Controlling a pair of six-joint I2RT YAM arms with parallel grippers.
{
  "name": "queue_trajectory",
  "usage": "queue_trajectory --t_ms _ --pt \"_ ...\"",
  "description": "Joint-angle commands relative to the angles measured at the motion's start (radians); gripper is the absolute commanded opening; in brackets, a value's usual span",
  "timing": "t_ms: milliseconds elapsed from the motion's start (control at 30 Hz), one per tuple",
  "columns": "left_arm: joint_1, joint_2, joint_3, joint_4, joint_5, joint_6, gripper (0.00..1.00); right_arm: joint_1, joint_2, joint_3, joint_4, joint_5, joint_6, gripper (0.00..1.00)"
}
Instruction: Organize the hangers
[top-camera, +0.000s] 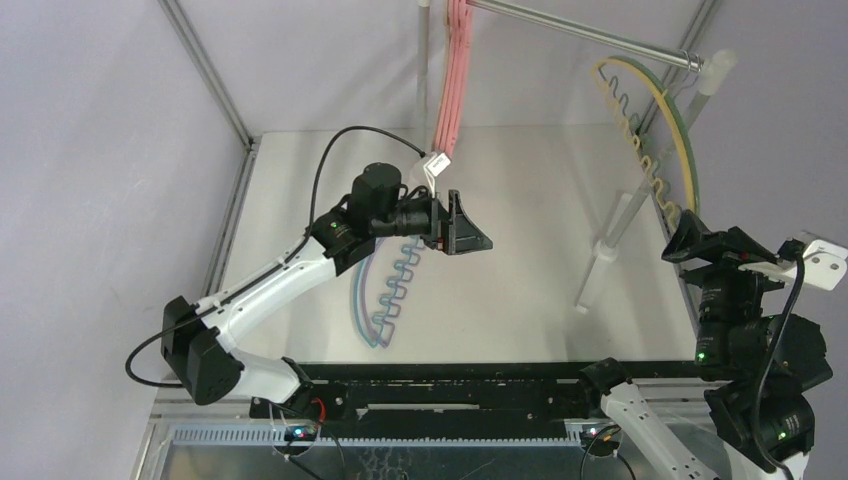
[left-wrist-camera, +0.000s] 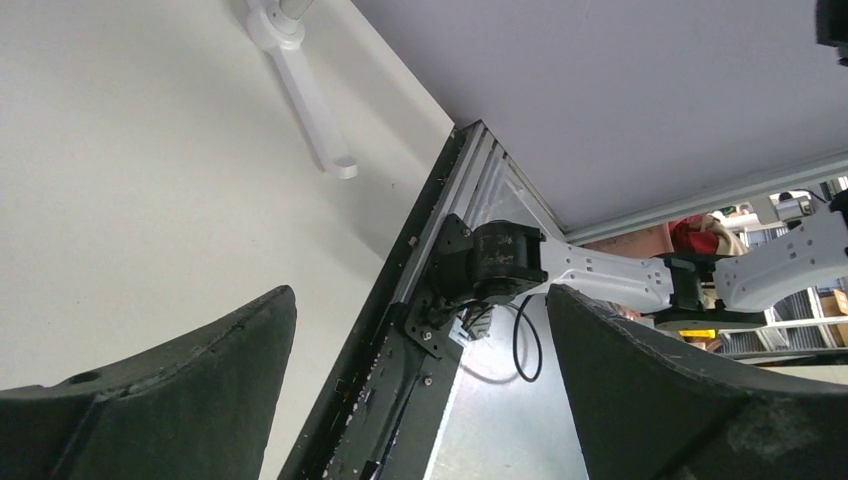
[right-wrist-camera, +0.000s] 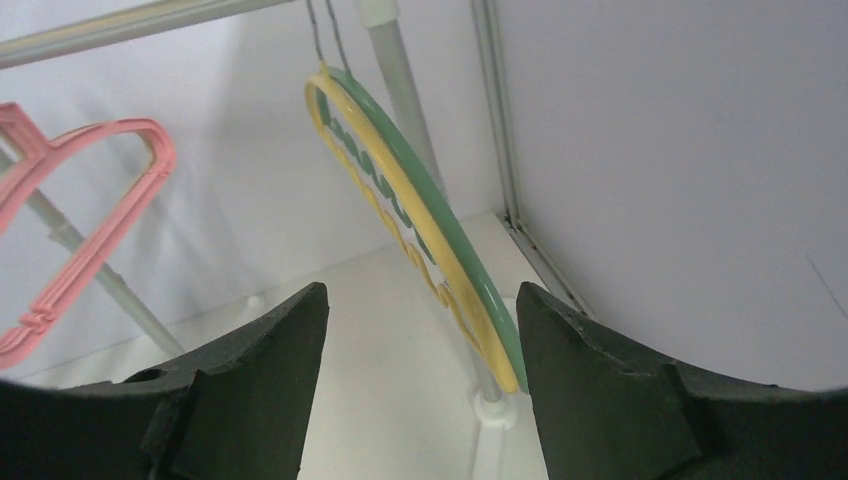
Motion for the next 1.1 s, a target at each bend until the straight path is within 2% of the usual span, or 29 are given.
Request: queue_trajectory --t_ms 0,200,433,633,733,867,1067 --pt "0.006 0.014 0.052 0.014 0.015 0.035 0.99 -0.002 0.013 0.001 0.092 -0.113 -0.022 0.77" --pt "0.01 0.023 0.046 -0.027 -0.023 0.066 1.0 -0.001 0.048 0.001 0.13 -0.264 0.024 0.79" --pt "0.047 0.001 0.001 -0.08 -0.066 0.103 0.99 0.001 0.213 0.001 0.096 -0.555 0.118 0.76" --pt "0.055 -0.018 -0.041 -0.154 -0.098 0.165 1.0 0.016 0.352 0.001 0.067 -0.717 0.097 0.74" --pt "0.061 -0.043 -0.093 -0.171 -0.126 0.178 1.0 0.051 0.425 0.001 0.038 -0.748 0.079 0.73" --pt "0.071 -0.09 -0.178 -0.181 -0.164 0.169 0.99 0.132 0.524 -0.016 0.018 -0.711 0.059 0.71" --pt "0.119 -0.188 -0.342 -0.175 -0.28 0.097 0.98 0.182 0.623 -0.064 0.053 -0.764 0.072 0.71"
